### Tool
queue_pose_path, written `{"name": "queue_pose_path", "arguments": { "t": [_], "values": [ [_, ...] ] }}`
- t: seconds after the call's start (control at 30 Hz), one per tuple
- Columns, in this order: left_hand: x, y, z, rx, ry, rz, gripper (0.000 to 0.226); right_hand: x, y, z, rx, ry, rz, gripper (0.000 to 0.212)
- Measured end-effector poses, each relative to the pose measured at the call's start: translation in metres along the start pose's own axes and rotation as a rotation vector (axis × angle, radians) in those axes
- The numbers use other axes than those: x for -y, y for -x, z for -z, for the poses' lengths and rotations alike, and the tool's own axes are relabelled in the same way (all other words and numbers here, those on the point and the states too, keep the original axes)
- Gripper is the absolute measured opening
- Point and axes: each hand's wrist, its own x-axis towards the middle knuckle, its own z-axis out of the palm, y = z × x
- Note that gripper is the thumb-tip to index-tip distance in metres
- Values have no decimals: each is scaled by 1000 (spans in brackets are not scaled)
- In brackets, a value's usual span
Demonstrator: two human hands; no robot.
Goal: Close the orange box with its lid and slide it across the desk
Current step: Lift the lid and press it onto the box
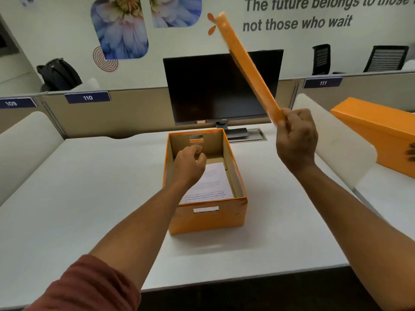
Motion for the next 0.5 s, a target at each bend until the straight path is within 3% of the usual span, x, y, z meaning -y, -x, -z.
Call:
{"name": "queue_pose_path", "arguments": {
  "t": [0.23,0.5],
  "values": [
    [0,6,24,-40,116,51,26,69,-11,22,78,-576,-277,33],
    [-1,11,47,30,499,365,57,94,1,23,258,-1098,-606,31]
  ]
}}
